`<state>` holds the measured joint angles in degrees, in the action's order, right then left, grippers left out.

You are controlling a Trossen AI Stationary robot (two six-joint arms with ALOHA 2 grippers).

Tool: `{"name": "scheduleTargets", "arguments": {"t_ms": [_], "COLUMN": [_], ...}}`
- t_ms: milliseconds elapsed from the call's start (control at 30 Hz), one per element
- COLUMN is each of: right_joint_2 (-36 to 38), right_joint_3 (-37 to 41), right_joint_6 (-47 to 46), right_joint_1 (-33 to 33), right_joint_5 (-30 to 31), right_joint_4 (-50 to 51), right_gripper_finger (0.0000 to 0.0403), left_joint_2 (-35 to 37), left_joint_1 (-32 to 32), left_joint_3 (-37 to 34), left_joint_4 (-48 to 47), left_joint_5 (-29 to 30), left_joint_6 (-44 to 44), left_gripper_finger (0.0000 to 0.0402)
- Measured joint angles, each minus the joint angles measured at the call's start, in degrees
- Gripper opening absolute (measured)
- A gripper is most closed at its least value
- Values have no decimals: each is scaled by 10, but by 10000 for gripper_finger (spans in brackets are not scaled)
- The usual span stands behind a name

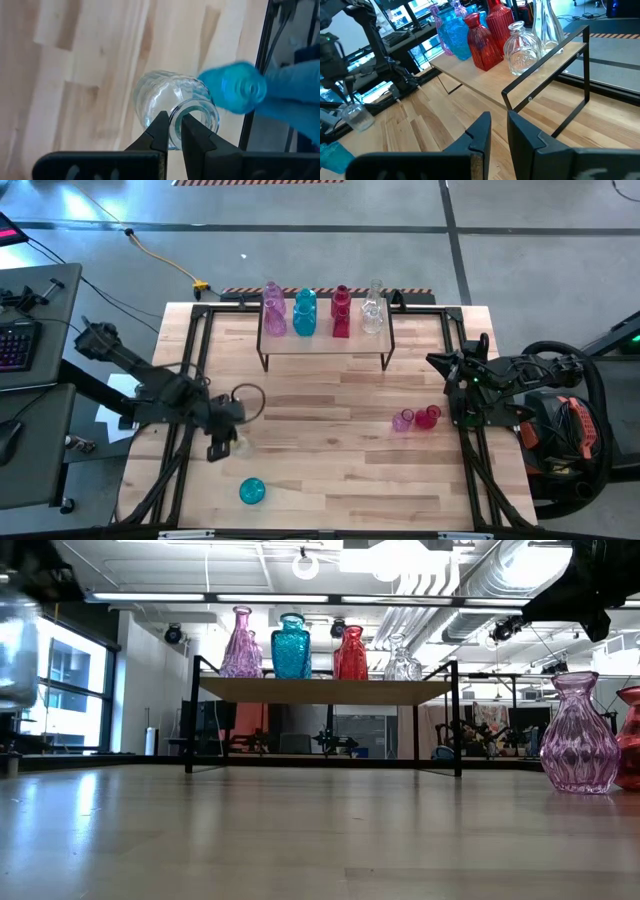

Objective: Sort vases onto shelf
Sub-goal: Put the transparent vase on the shelf aligned with the other transparent vases

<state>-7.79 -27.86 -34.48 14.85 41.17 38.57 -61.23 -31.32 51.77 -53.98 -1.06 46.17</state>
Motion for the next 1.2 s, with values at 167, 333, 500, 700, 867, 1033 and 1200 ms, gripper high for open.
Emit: {"name": "scheduleTargets", "arguments": {"t_ms": [167,333,500,700,867,1033,1200], "right_joint_2": [0,0,0,0,0,0,-1], "right_joint_3": [0,0,0,0,0,0,0], "right_joint_6": [0,0,0,0,0,0,-74], "right_joint_1": [0,0,0,0,0,0,0], "right_joint_5": [0,0,0,0,0,13,-6], "right_joint_4": [0,0,0,0,0,0,9], "right_gripper_finger": [44,44,44,44,44,44,44], "left_joint_2": [21,23,23,22,20,20,20], "left_joint_1": [57,107,153,203,236,259,284], "left_joint_3": [0,0,0,1,1,1,1], "left_joint_4": [3,22,67,121,149,178,203], "left_joint_5": [0,-1,-23,-44,-44,-44,-44], "left_joint_6": [-33,-71,-111,-139,-150,-172,-198], "left_gripper_finger": [16,16,16,16,16,16,16]}}
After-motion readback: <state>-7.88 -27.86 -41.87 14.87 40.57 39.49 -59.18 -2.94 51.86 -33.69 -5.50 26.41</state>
